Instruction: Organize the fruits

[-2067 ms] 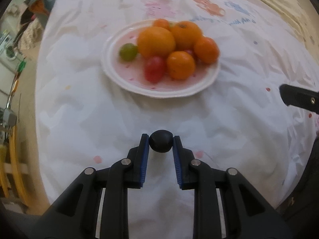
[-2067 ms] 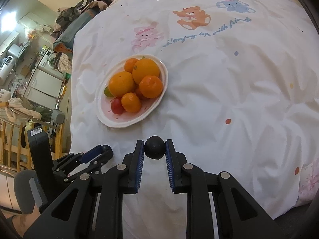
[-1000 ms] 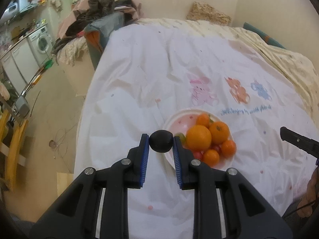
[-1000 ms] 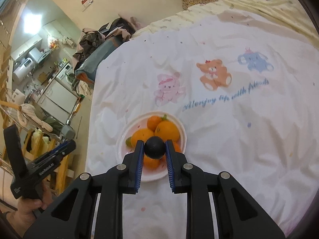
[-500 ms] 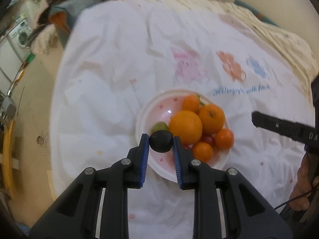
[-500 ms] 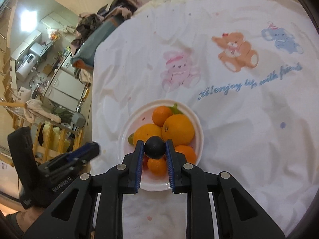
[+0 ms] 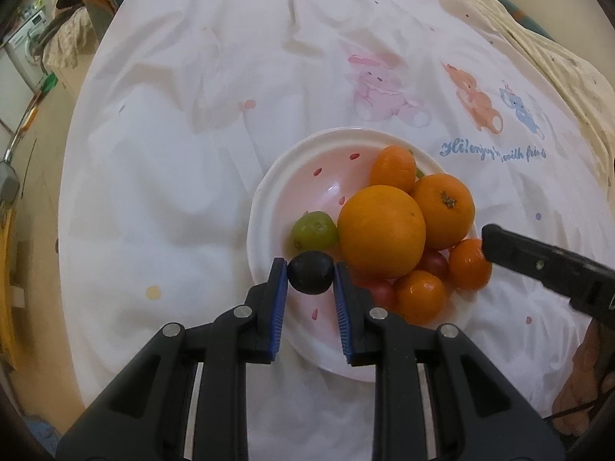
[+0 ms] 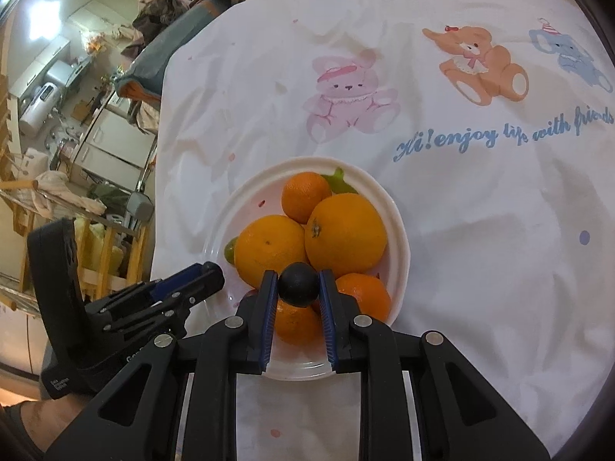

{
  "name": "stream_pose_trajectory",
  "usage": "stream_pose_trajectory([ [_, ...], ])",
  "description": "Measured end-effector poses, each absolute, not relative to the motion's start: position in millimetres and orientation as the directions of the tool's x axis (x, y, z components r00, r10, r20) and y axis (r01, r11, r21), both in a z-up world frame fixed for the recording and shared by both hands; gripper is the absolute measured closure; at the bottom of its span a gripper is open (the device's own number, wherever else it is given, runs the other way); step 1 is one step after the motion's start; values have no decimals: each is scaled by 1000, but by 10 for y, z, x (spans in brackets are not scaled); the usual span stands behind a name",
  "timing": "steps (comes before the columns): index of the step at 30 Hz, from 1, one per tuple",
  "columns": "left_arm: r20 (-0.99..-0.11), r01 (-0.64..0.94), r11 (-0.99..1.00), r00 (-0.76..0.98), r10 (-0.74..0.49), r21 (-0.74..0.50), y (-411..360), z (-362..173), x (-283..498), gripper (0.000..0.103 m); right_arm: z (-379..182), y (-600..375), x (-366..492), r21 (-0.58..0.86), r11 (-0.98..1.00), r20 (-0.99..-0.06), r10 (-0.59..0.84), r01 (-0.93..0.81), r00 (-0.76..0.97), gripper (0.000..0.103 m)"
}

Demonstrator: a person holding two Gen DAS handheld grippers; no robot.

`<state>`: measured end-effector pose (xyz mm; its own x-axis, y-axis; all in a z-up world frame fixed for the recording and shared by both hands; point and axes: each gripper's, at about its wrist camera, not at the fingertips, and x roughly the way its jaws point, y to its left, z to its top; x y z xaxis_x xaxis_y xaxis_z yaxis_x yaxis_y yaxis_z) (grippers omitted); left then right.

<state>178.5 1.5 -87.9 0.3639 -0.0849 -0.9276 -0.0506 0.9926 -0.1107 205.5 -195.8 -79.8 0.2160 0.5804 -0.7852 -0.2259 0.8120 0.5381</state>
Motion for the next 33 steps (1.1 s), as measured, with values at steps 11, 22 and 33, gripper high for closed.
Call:
stream_pose_trajectory([
  [11,-925,-45,993,369,-87,-112,16,-857,1792,82,-768,-1921,2060,565,795,-762,605,-222,229,80],
  [22,-916,-66,992,395,-71,-106,56,-813,1768,37,-733,-1985,2078,570,799,-752,602,-194,268,72],
  [33,-862,-79,993,506,-39,-91,123,-522,1667,27,-446,-2160,2000,560,809,-717,582,-181,383,31],
])
